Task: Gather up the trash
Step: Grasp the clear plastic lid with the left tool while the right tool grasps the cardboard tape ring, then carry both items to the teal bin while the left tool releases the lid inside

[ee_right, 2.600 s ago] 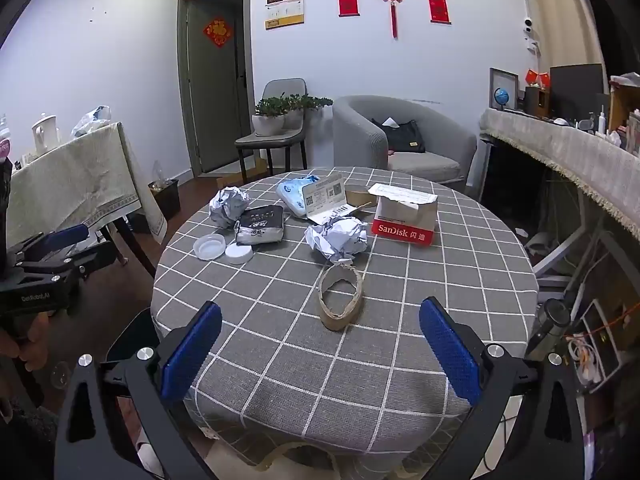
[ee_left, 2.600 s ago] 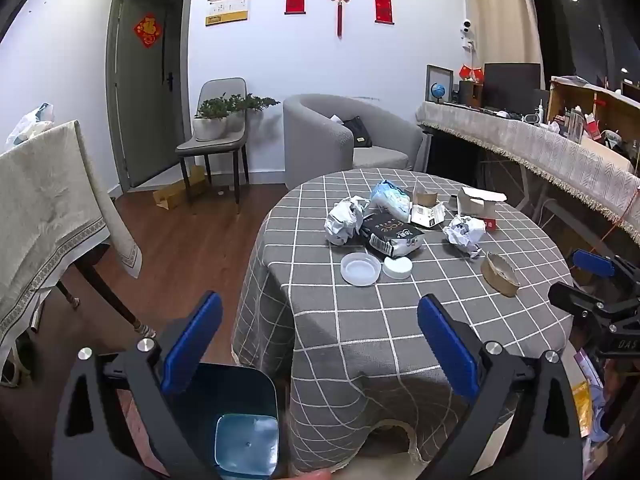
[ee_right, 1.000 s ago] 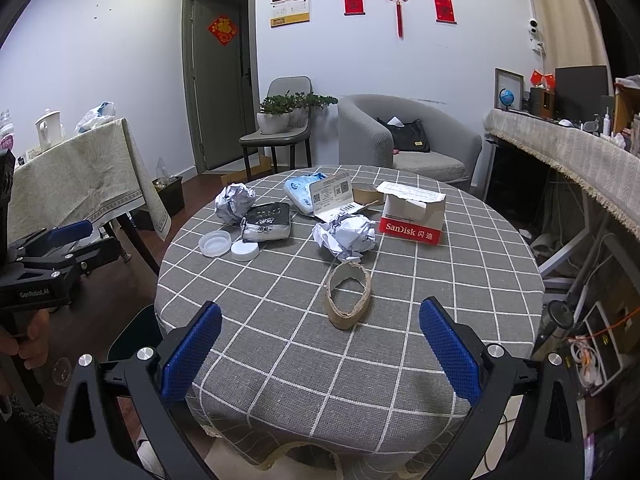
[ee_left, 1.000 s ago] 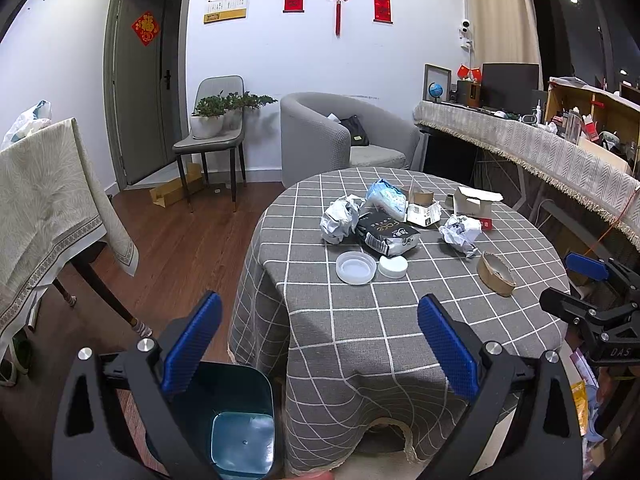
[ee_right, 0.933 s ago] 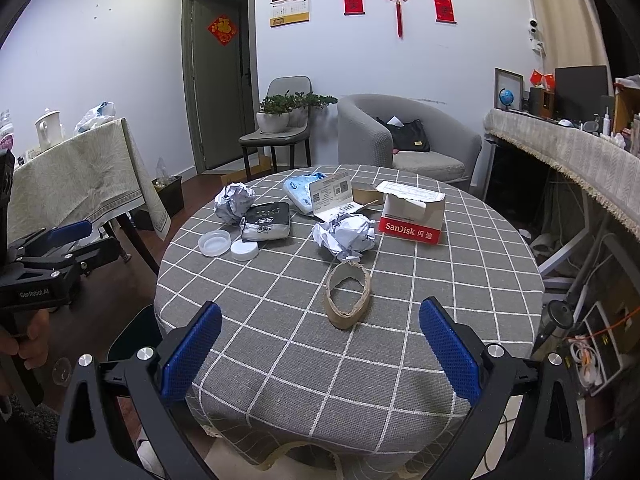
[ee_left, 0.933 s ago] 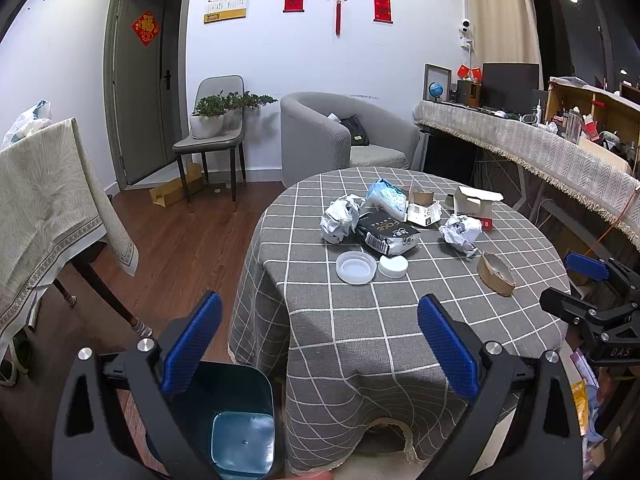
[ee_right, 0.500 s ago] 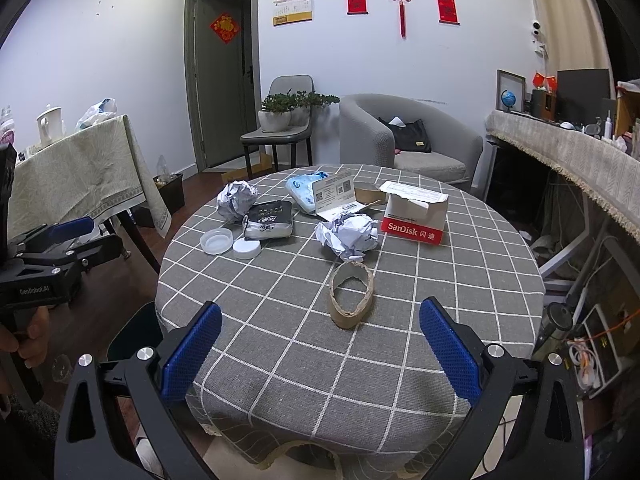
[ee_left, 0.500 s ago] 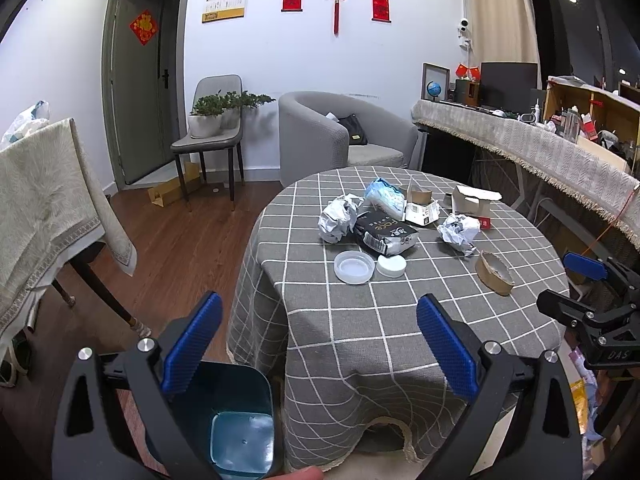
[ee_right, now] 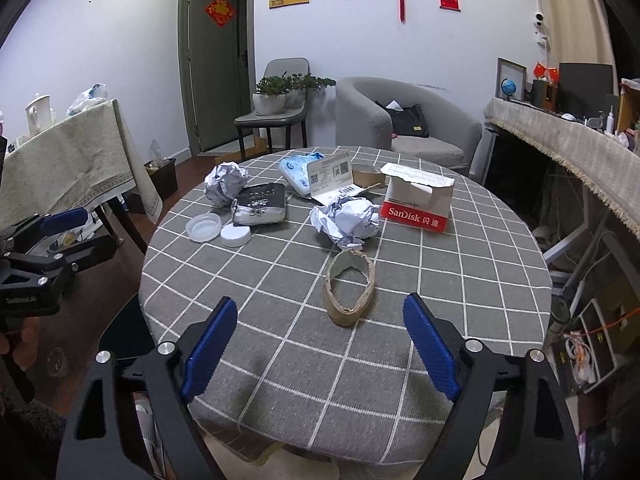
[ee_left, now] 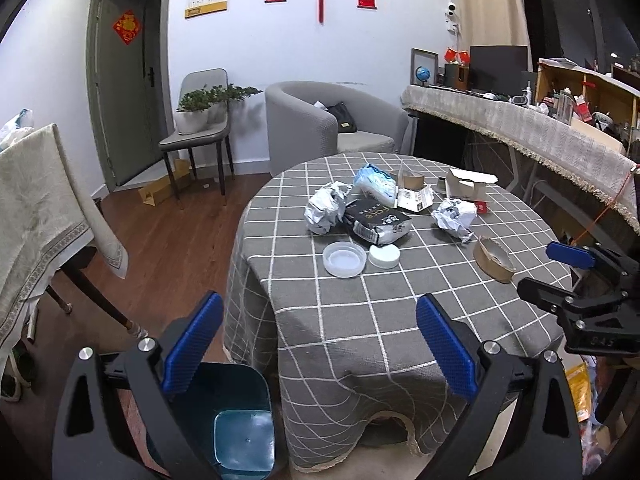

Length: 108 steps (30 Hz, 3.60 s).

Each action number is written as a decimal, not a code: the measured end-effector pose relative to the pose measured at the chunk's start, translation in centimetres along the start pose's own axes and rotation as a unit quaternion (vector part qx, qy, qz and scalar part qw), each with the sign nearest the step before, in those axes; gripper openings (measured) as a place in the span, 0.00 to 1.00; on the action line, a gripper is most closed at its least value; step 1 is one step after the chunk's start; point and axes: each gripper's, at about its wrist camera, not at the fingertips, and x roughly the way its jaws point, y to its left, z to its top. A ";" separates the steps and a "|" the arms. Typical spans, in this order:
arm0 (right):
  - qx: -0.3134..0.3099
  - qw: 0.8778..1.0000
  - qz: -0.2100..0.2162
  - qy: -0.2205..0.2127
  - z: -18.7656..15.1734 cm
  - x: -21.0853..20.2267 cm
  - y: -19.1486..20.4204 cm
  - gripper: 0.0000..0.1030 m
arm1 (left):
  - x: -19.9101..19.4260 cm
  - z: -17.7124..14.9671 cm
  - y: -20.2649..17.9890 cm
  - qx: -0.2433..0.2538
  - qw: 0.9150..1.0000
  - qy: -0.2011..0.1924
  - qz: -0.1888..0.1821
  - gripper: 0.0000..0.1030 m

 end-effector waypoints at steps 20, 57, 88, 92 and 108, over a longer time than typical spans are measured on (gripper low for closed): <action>0.011 0.999 -0.008 0.048 1.5 4.7 -1.4 0.55 | 4.7 1.5 -0.5 0.007 0.998 0.031 -0.046 0.65; -0.014 0.997 0.071 0.023 6.7 5.6 1.9 0.33 | 8.6 3.2 0.8 0.002 0.997 0.036 -0.065 0.41; -0.079 0.979 0.183 0.041 9.1 11.1 18.6 0.33 | 9.9 -6.4 19.6 -0.070 0.977 0.193 0.059 0.41; -0.080 0.977 0.192 0.053 8.9 12.2 20.1 0.33 | 10.4 -8.2 20.7 -0.073 0.969 0.227 0.062 0.41; -0.093 0.970 0.202 0.097 7.7 16.0 24.7 0.33 | 10.5 -12.4 24.0 -0.090 0.950 0.294 0.049 0.50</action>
